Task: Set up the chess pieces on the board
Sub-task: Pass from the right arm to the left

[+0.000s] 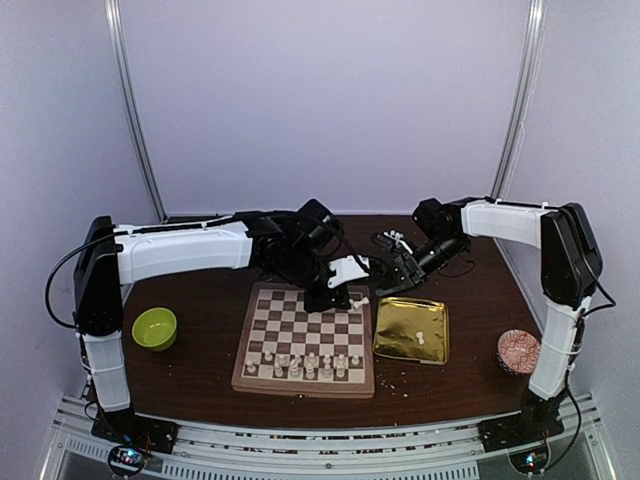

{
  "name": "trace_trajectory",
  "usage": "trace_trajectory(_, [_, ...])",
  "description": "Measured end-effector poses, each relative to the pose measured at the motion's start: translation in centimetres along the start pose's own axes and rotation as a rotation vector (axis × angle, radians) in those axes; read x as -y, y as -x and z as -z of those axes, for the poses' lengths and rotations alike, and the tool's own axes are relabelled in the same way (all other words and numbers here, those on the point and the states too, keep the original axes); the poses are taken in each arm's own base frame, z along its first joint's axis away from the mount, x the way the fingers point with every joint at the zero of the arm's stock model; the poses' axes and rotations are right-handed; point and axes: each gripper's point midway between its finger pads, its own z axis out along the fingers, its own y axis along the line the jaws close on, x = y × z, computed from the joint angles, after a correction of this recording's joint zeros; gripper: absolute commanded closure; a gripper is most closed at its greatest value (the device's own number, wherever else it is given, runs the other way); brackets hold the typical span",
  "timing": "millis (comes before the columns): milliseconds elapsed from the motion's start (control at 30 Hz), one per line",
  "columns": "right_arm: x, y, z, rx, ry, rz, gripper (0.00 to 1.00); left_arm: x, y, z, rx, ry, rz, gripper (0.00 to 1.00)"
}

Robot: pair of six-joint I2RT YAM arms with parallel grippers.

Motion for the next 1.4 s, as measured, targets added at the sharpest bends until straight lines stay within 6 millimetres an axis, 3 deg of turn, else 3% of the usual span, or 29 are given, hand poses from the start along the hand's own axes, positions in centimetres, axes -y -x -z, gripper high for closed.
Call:
trace_trajectory(267, [-2.0, 0.1, -1.6, -0.016, 0.078, -0.017, 0.54, 0.4, 0.1, 0.0, -0.005, -0.005, -0.005, 1.0])
trace_trajectory(500, [-1.7, -0.2, -3.0, -0.039, 0.107, -0.06, 0.63, 0.5, 0.2, -0.1, -0.005, -0.004, -0.008, 1.0])
trace_trajectory(633, [-1.7, -0.1, -3.1, -0.037, 0.118, -0.066, 0.73, 0.4, 0.2, -0.1, -0.005, 0.001, -0.005, 1.0])
trace_trajectory(933, [-2.0, 0.0, -3.2, -0.032, 0.151, -0.087, 0.78, 0.4, 0.3, -0.1, -0.001, 0.006, -0.003, 0.99])
trace_trajectory(1400, [-2.1, 0.0, -3.2, -0.031, 0.164, -0.085, 0.94, 0.0, 0.4, -0.1, -0.002, 0.025, -0.002, 0.99])
